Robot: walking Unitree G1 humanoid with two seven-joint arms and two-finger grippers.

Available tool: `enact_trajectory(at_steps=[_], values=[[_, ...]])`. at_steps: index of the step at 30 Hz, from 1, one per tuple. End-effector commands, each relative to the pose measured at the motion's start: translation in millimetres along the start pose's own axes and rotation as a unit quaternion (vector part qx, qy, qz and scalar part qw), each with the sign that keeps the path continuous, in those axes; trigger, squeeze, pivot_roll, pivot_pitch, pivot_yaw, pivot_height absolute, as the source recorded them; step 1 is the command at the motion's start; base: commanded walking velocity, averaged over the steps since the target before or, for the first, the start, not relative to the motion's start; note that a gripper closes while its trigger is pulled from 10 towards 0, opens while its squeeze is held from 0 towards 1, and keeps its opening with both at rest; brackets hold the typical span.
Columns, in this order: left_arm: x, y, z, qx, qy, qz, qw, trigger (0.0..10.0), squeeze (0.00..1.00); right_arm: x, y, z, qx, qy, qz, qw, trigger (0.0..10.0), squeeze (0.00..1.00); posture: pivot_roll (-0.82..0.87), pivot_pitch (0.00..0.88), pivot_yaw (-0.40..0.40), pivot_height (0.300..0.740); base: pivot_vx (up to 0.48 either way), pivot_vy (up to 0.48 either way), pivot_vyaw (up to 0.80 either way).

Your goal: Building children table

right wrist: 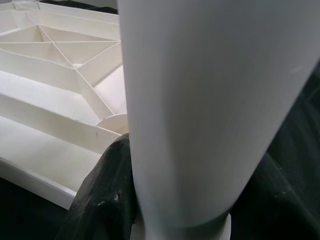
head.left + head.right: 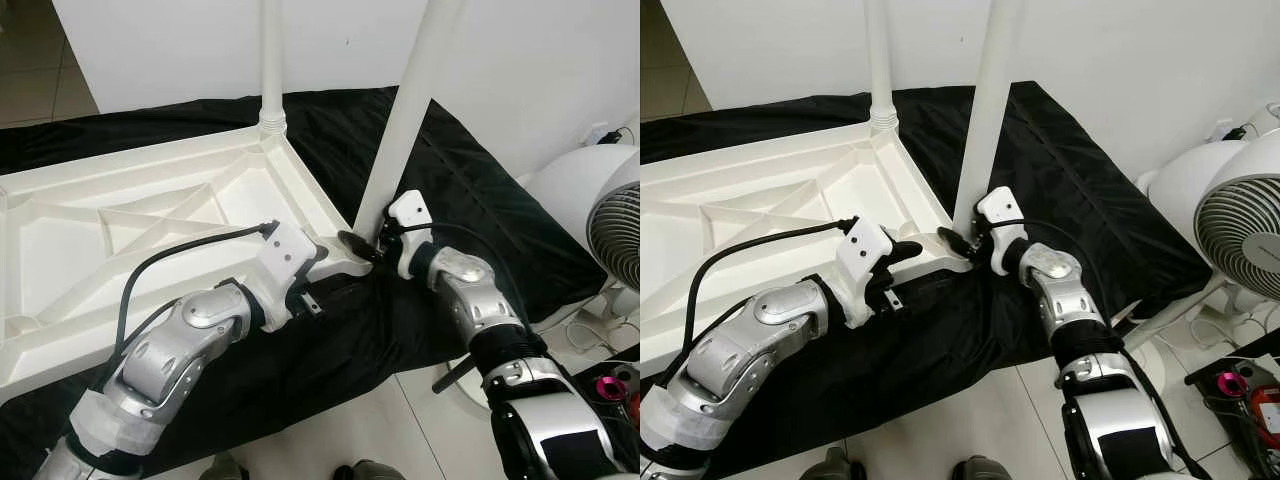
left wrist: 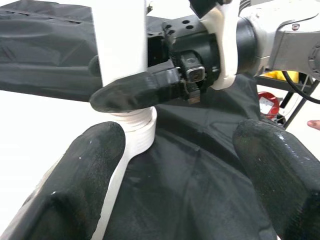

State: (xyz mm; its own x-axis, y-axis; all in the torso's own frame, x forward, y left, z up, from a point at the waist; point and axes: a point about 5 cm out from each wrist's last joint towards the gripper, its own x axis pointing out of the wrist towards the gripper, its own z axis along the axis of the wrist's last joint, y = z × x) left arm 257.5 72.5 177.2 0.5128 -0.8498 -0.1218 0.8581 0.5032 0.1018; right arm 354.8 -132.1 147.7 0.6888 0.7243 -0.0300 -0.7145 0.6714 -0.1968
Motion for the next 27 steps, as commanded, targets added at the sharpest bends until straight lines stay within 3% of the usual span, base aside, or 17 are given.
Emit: enact_trajectory(at_steps=[1, 5, 6, 11, 15, 18, 22, 26, 27], values=[[-0.9, -2.0, 0, 0.002, -0.002, -0.016, 1.0, 10.0, 0.0, -2.9, 1.5, -9, -0.002, 0.019, 0.009, 1.0, 0.0, 0.0, -0.06, 0.054, -0.026, 0.74, 0.0, 0.0, 0.0], [-0.6, -1.9, 0, 0.002, -0.002, -0.016, 1.0, 10.0, 0.0, -4.8, -0.2, -11, 0.007, 0.018, 0.004, 1.0, 0.0, 0.0, -0.06, 0.054, -0.026, 0.74, 0.0, 0.0, 0.0], [-0.4, -1.4, 1, 0.001, -0.002, -0.017, 1.0, 10.0, 0.0, -5.6, 0.4, -11, 0.018, 0.012, -0.002, 1.0, 10.0, 0.0, -0.06, 0.055, -0.026, 0.74, 0.0, 0.0, 0.0], [-0.2, -1.1, 1, 0.002, -0.002, -0.017, 1.0, 10.0, 0.0, -4.1, 1.9, -8, 0.034, -0.012, -0.043, 0.998, 10.0, 0.0, -0.07, 0.057, -0.026, 0.74, 0.0, 0.0, 0.0], [-0.1, -0.4, 0, 0.003, -0.001, -0.014, 1.0, 10.0, 0.0, 1.9, 5.1, -4, 0.049, -0.024, -0.122, 0.991, 10.0, 0.0, -0.07, 0.057, -0.029, 0.74, 0.0, 0.0, 0.0], [-0.3, -0.2, 0, 0.003, -0.001, -0.013, 1.0, 10.0, 0.0, 3.1, 6.0, -3, 0.053, -0.026, -0.134, 0.989, 10.0, 0.0, -0.07, 0.058, -0.03, 0.74, 0.0, 0.0, 0.0], [-1.1, -0.1, 0, 0.002, -0.002, -0.011, 1.0, 10.0, 0.0, 9.8, 18.3, -2, 0.085, -0.027, -0.213, 0.973, 10.0, 0.0, -0.07, 0.057, -0.036, 0.74, 0.0, 0.0, 0.0], [-1.2, -0.1, 0, 0.002, -0.002, -0.011, 1.0, 10.0, 0.0, 10.7, 21.0, -3, 0.094, -0.024, -0.232, 0.968, 10.0, 0.0, -0.07, 0.057, -0.036, 0.74, 0.0, 0.0, 0.0], [-1.2, -0.2, 0, 0.002, -0.002, -0.01, 1.0, 10.0, 0.0, 11.8, 28.7, -5, 0.106, -0.016, -0.283, 0.953, 10.0, 0.0, -0.07, 0.057, -0.038, 0.74, 0.0, 0.0, 0.0]])
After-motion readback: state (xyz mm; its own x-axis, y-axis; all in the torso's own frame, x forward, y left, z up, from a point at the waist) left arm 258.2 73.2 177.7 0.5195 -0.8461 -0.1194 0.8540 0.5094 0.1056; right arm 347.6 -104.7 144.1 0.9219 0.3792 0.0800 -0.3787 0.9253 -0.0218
